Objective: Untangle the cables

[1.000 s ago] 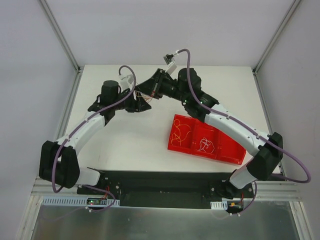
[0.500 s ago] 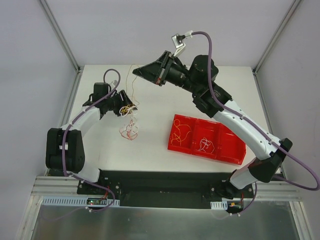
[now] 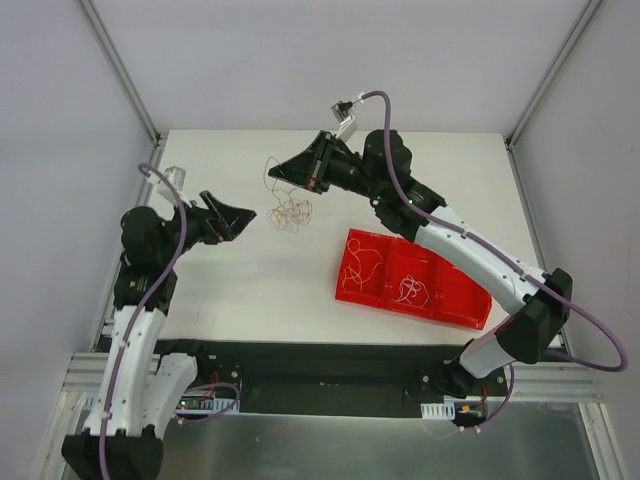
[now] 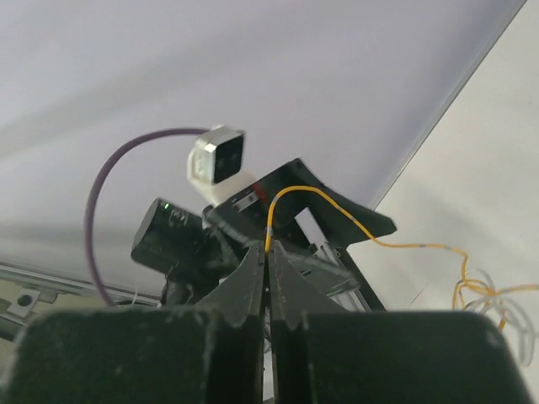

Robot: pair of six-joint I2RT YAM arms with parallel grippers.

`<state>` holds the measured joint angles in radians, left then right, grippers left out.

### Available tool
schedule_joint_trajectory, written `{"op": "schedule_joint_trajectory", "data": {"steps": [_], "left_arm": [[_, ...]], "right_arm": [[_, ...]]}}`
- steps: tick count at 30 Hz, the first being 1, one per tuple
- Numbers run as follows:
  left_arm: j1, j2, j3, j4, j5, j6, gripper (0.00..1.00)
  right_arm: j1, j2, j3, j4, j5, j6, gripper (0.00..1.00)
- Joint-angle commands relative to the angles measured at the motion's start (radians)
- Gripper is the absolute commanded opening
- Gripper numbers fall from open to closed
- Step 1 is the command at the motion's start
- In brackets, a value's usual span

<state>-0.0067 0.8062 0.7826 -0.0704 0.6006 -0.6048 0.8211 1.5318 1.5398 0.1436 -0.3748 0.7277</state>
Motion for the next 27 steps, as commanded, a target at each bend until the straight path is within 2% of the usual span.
{"op": "schedule_joint_trajectory", "data": {"steps": [1, 5, 11, 13, 17, 20, 22, 24, 27], "left_arm": [[-0.001, -0.111, -0.089, 0.067, 0.095, 0.017, 0.86], [-0.024, -0.052, -0.138, 0.211, 0.280, -0.128, 0.94], [-0.237, 0.046, -0.160, 0.291, 0.154, -0.164, 0.97], [-0.274, 0.102, -0.158, 0.296, 0.111, -0.167, 0.96], [-0.268, 0.252, -0.149, 0.210, -0.066, -0.184, 0.92], [-0.254, 0.414, -0.105, 0.196, -0.130, -0.182, 0.91], [-0.227, 0.558, -0.059, 0.173, -0.112, -0.206, 0.90], [-0.191, 0.669, -0.026, 0.181, -0.058, -0.219, 0.84], [-0.124, 0.680, -0.068, 0.213, -0.053, -0.253, 0.82]], "right_arm": [[-0.016, -0.021, -0.024, 0.177, -0.047, 0.064, 0.00], [-0.016, -0.019, -0.044, 0.223, -0.079, 0.101, 0.00], [-0.016, -0.044, -0.064, 0.231, -0.075, 0.105, 0.00], [-0.016, -0.041, -0.055, 0.229, -0.069, 0.114, 0.00], [-0.004, -0.013, 0.008, 0.229, -0.087, 0.139, 0.01], [0.009, 0.014, 0.094, 0.209, -0.099, 0.154, 0.01], [0.015, 0.033, 0.182, 0.168, -0.110, 0.145, 0.00], [0.021, 0.047, 0.253, 0.128, -0.111, 0.138, 0.00], [0.021, 0.074, 0.368, 0.054, -0.116, 0.107, 0.00]]}}
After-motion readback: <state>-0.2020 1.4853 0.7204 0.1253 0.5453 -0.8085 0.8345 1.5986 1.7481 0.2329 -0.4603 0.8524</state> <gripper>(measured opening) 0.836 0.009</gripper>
